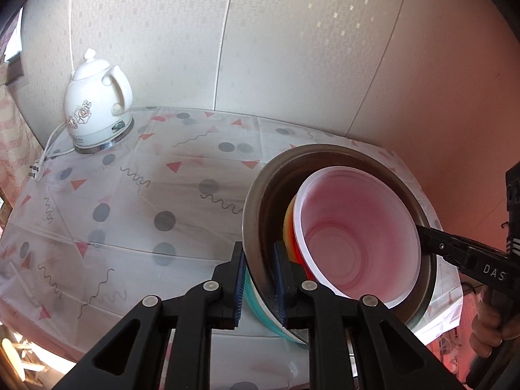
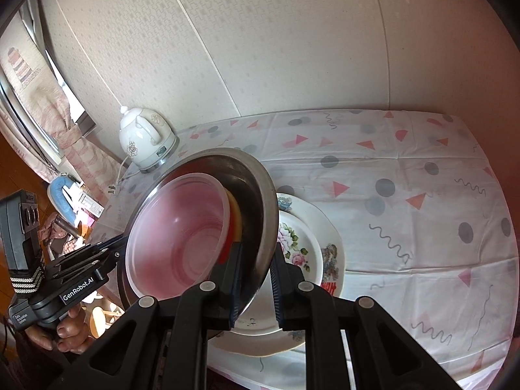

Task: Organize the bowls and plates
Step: 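Lift the steel bowl with both grippers and carry it over the plate stack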

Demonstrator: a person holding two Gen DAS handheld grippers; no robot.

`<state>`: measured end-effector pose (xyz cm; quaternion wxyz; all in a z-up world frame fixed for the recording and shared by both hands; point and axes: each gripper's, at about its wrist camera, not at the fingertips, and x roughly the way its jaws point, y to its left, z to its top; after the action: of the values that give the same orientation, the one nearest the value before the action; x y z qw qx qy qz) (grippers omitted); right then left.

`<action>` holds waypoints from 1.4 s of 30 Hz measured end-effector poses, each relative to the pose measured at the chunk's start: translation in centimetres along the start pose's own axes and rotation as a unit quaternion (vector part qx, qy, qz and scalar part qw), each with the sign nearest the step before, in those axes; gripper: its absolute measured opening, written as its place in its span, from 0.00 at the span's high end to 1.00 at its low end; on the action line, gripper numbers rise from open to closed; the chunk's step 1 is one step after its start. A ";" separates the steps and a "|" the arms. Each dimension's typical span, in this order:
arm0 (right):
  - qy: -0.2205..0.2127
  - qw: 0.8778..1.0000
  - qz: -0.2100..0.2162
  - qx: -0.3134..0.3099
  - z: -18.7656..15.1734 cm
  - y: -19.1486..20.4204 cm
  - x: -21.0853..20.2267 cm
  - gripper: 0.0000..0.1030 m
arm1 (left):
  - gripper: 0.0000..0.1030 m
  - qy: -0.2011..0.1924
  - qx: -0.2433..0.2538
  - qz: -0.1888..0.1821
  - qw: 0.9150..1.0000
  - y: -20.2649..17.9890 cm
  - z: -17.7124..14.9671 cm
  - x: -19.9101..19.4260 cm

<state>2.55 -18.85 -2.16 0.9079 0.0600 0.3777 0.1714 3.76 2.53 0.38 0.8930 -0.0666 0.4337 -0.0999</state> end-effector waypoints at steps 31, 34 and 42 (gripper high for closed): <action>0.030 0.997 -0.026 0.063 -3.0 -4.3 3.6 0.84 | 0.83 0.069 0.021 0.017 0.997 -1.9 -1.7 5.8; 0.032 0.997 -0.021 0.061 -2.9 -4.4 3.7 0.84 | 0.83 0.070 0.022 0.017 0.997 -1.9 -1.6 5.8; 0.045 0.997 -0.008 0.057 -2.5 -4.7 4.3 0.84 | 0.83 0.074 0.021 0.022 0.997 -1.9 -1.4 5.7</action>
<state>4.87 -21.71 -7.91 0.8866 0.1010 0.4275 0.1449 5.89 -0.67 -4.47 0.8617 -0.0311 0.4977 -0.0937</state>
